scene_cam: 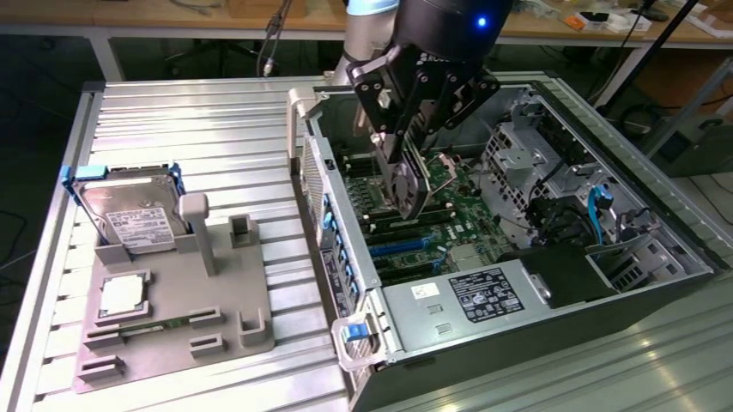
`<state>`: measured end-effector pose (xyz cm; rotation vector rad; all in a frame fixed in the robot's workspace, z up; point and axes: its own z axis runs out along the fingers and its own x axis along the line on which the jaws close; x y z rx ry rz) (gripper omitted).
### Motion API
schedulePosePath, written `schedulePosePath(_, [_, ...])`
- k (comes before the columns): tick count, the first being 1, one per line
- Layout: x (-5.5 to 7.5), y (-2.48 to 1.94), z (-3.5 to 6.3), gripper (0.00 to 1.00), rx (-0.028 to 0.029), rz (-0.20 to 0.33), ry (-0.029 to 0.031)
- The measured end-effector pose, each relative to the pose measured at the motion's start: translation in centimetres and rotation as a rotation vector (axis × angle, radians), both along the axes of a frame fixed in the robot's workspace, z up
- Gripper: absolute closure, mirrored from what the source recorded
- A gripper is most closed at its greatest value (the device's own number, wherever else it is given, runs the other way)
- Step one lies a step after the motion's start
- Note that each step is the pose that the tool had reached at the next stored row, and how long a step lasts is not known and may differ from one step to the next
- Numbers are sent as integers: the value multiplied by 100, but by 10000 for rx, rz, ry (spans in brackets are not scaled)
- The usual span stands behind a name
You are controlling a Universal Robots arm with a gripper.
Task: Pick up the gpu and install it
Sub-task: 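Pick up the gpu and move the gpu toward the slot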
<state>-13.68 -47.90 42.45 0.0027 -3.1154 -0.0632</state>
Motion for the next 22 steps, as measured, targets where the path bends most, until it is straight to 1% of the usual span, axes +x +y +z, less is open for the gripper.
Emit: schedulePosePath(22, [150,1,-13,73,-2,52,0])
